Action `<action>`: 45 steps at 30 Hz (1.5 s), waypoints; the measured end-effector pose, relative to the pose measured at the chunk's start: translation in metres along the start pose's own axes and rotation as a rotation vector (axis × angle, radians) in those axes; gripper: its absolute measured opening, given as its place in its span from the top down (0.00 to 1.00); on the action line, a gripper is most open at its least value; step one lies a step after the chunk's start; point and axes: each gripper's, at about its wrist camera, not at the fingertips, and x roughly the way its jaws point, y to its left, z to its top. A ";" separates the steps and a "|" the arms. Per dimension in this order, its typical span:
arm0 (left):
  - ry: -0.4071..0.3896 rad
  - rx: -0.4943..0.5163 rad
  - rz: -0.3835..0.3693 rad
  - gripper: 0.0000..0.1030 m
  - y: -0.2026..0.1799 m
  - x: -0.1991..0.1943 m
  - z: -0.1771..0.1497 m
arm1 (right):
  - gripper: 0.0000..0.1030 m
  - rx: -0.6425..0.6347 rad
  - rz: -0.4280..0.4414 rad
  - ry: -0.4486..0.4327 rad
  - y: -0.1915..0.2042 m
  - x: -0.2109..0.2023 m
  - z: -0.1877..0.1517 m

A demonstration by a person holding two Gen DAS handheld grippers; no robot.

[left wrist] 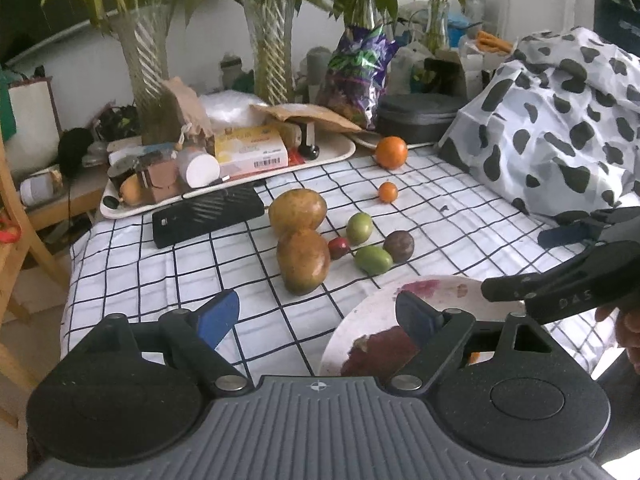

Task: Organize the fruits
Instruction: 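Move left gripper to a mango while right gripper moves to a green plum, then grasp the mango with left gripper while right gripper grasps the green plum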

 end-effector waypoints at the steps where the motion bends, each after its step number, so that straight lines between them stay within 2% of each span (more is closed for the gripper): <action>1: 0.007 0.000 -0.003 0.17 0.002 0.003 0.001 | 0.00 0.000 0.003 0.000 0.000 0.002 0.002; 13: 0.060 -0.016 -0.041 0.18 0.019 0.038 0.016 | 0.00 -0.038 0.050 0.002 0.004 0.025 0.025; 15: 0.069 -0.011 -0.047 0.26 0.021 0.045 0.018 | 0.00 -0.047 0.059 0.003 0.005 0.029 0.030; 17: 0.084 -0.006 -0.055 0.30 0.022 0.051 0.021 | 0.00 -0.058 0.066 -0.001 0.005 0.033 0.034; 26: 0.123 0.019 -0.079 0.33 0.025 0.083 0.032 | 0.00 -0.084 0.070 0.011 0.006 0.052 0.052; 30: 0.149 0.033 -0.091 0.42 0.025 0.100 0.036 | 0.00 -0.085 0.070 0.024 0.004 0.061 0.058; 35: 0.175 0.060 -0.088 0.45 0.024 0.118 0.038 | 0.00 -0.093 0.071 0.037 0.002 0.068 0.062; 39: 0.187 0.058 -0.094 0.46 0.025 0.130 0.041 | 0.00 -0.101 0.076 0.041 0.002 0.072 0.064; 45: 0.192 0.030 -0.123 0.53 0.032 0.136 0.042 | 0.00 -0.117 0.084 0.048 0.005 0.075 0.064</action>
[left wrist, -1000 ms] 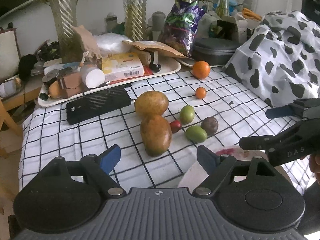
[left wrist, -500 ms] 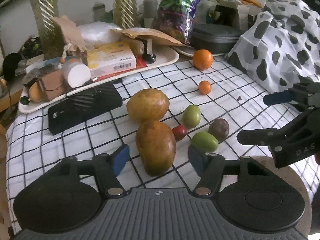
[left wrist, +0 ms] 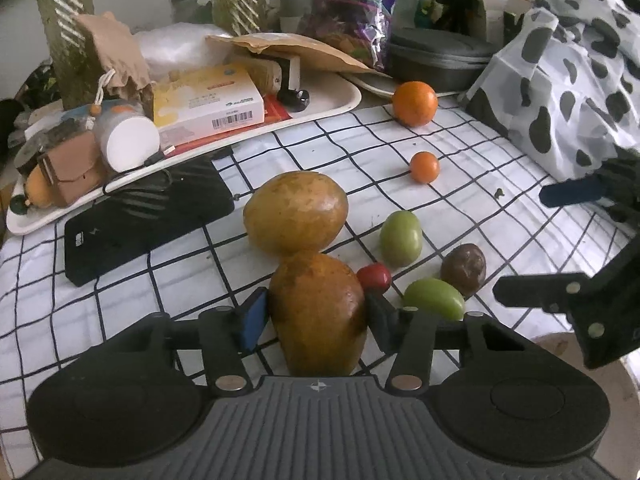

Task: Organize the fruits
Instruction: 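Grasp the mango with left gripper while right gripper grasps the green plum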

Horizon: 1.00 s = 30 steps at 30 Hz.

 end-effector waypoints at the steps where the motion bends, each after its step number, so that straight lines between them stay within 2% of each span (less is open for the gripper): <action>1: 0.002 -0.011 -0.005 0.53 0.002 -0.001 0.000 | 0.00 -0.005 0.004 -0.002 0.001 0.000 0.000; 3: -0.001 -0.022 -0.010 0.54 0.003 -0.003 0.001 | 0.01 -0.019 0.017 -0.008 0.006 0.000 0.001; 5: -0.001 -0.031 -0.005 0.54 0.004 -0.007 0.002 | 0.12 -0.039 0.037 -0.019 0.011 -0.001 0.003; 7: -0.014 -0.040 0.000 0.54 0.006 -0.013 0.004 | 0.17 -0.060 0.066 -0.024 0.019 0.000 0.004; 9: -0.026 -0.047 0.000 0.54 0.008 -0.019 0.005 | 0.26 -0.081 0.105 -0.034 0.026 0.000 0.005; 11: -0.039 -0.052 -0.002 0.54 0.010 -0.025 0.005 | 0.40 -0.103 0.139 -0.032 0.035 0.001 0.007; 12: -0.042 -0.053 -0.003 0.54 0.011 -0.027 0.006 | 0.42 -0.116 0.151 -0.026 0.039 0.002 0.007; 14: -0.049 -0.057 -0.005 0.54 0.012 -0.030 0.006 | 0.54 -0.136 0.161 -0.011 0.046 0.006 0.008; 17: -0.055 -0.065 -0.007 0.54 0.015 -0.033 0.007 | 0.64 -0.154 0.157 0.010 0.052 0.011 0.007; 20: -0.058 -0.069 -0.010 0.54 0.017 -0.034 0.007 | 0.69 -0.169 0.140 0.025 0.056 0.016 0.008; 30: -0.068 -0.089 -0.019 0.54 0.024 -0.038 0.007 | 0.70 -0.275 0.048 0.035 0.070 0.029 0.012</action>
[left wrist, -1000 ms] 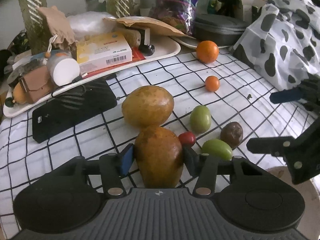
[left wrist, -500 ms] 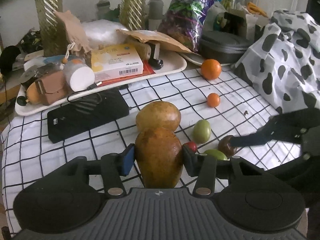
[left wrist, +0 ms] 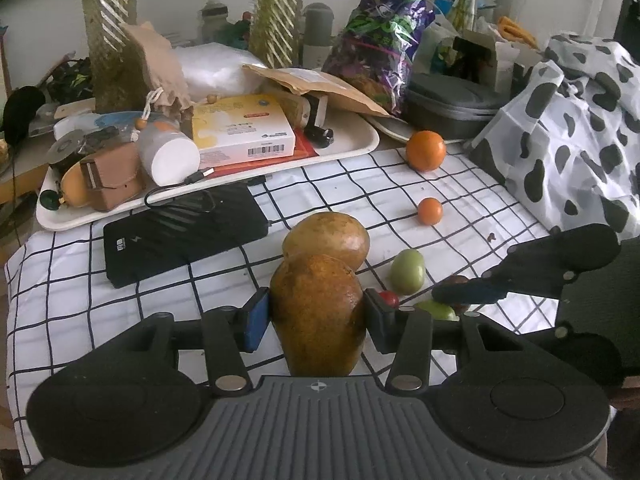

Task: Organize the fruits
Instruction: 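Grasp the mango with left gripper while right gripper grasps the green plum, then place the mango on the plate with left gripper while right gripper carries the green plum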

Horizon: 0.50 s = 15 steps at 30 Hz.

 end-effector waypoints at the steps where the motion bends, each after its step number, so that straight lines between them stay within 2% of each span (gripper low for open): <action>1: -0.001 -0.005 0.000 0.54 0.001 -0.001 0.000 | 0.70 -0.009 -0.002 0.006 0.001 0.001 0.001; 4: -0.005 -0.017 0.003 0.54 0.004 -0.004 0.000 | 0.71 0.022 0.018 0.009 -0.002 0.000 0.005; 7: -0.010 -0.025 0.006 0.54 0.006 -0.008 -0.001 | 0.71 0.086 0.095 -0.033 -0.006 -0.006 0.010; 10: -0.016 -0.033 0.008 0.54 0.008 -0.010 -0.001 | 0.70 0.097 0.114 0.015 -0.004 0.004 0.010; 15: -0.024 -0.053 0.011 0.54 0.012 -0.017 -0.003 | 0.71 0.080 0.093 0.065 -0.002 0.010 0.008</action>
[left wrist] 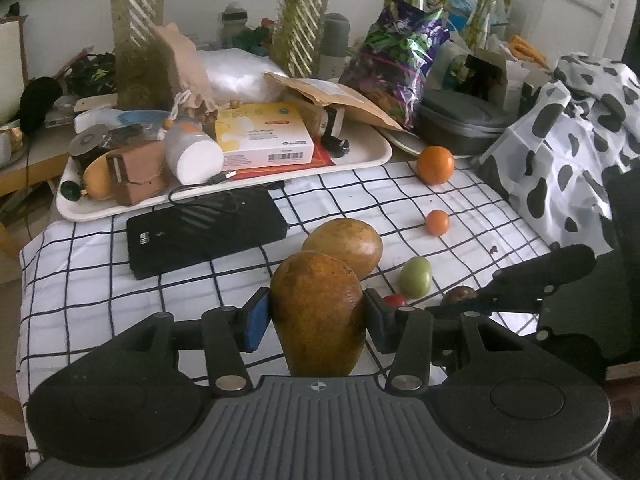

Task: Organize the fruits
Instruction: 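Place the mango on the plate with left gripper while right gripper carries the green plum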

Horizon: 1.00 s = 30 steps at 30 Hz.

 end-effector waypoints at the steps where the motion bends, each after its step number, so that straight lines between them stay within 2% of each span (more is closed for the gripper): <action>1: -0.002 -0.006 0.001 0.54 0.001 -0.002 -0.001 | 0.71 -0.008 -0.012 0.006 0.000 0.002 -0.001; 7: -0.012 -0.027 -0.007 0.54 -0.001 -0.014 -0.006 | 0.74 -0.003 -0.009 -0.039 0.000 -0.003 -0.003; 18: -0.018 0.008 -0.070 0.54 -0.029 -0.038 -0.026 | 0.74 0.085 -0.028 -0.169 -0.010 -0.064 -0.023; 30: -0.018 0.086 -0.158 0.54 -0.072 -0.045 -0.033 | 0.74 0.114 -0.040 -0.174 -0.007 -0.102 -0.066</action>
